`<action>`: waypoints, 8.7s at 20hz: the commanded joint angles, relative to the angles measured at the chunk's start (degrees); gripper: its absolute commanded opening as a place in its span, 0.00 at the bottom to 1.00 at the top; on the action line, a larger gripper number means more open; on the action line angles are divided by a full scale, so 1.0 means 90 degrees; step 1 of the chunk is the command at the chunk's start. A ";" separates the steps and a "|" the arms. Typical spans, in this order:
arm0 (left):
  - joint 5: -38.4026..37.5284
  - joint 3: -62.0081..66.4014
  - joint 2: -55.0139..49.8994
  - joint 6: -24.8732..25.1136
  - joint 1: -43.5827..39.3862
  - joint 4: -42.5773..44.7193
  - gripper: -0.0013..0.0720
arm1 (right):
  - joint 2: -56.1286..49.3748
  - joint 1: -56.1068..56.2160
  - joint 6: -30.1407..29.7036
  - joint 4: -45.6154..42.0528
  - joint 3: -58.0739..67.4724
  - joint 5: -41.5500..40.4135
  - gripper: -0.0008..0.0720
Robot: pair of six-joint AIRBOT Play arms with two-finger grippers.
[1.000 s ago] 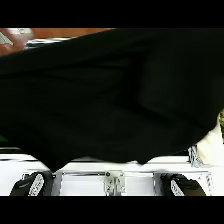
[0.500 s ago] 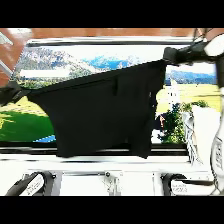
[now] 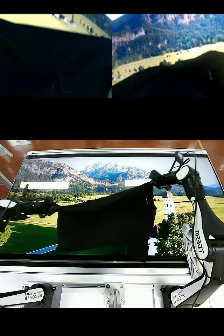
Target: Fold the shirts.
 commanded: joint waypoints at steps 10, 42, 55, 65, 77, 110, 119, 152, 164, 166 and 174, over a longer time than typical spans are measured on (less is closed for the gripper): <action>-0.3910 0.0124 0.0491 -0.0087 0.2125 0.2756 0.46 | 0.1297 -0.1734 -0.1423 -0.1494 -0.0330 0.4806 0.79; -0.1661 -0.3478 0.1649 0.1253 0.1209 -0.0170 0.07 | 0.0877 -0.0712 -0.1370 0.0595 -0.3779 0.2254 0.82; -0.1622 -0.0886 0.3337 0.0918 0.1217 -0.0109 0.07 | 0.2871 -0.0384 -0.2696 0.0576 -0.2314 0.2242 0.10; -0.0624 0.5853 0.4629 -0.0578 0.1217 0.0680 0.07 | 0.6224 -0.0384 -0.1294 -0.0457 0.1877 0.1377 0.10; -0.3606 0.4209 0.4840 -0.1134 0.1217 0.2460 0.07 | 0.5753 -0.0384 -0.0833 -0.0588 0.1795 0.4918 0.10; -0.4051 0.0474 0.0529 -0.0068 0.2314 0.2839 0.94 | 0.1394 -0.1639 -0.1894 -0.0641 -0.0493 0.5302 0.96; -0.2562 -0.3740 0.1367 0.1265 0.2380 0.1486 0.98 | 0.2038 -0.1790 -0.2093 0.0384 -0.2909 0.4014 0.96; -0.1399 -0.4039 0.1443 0.1428 0.1428 0.0192 0.07 | 0.1749 -0.0610 -0.2300 0.0359 -0.5110 0.1474 0.10; -0.1341 0.3657 0.3973 -0.0311 0.1447 0.1304 0.07 | 0.5875 -0.0614 -0.3179 -0.0211 -0.0668 -0.0634 0.10; -0.1319 0.5044 0.4153 -0.0833 0.1447 0.1535 0.07 | 0.6385 -0.0614 -0.3043 -0.0481 0.0063 -0.0593 0.10; -0.2701 0.6484 0.5047 -0.1328 0.1455 0.2783 0.07 | 0.7696 -0.0614 -0.1984 -0.0923 0.0707 0.1163 0.10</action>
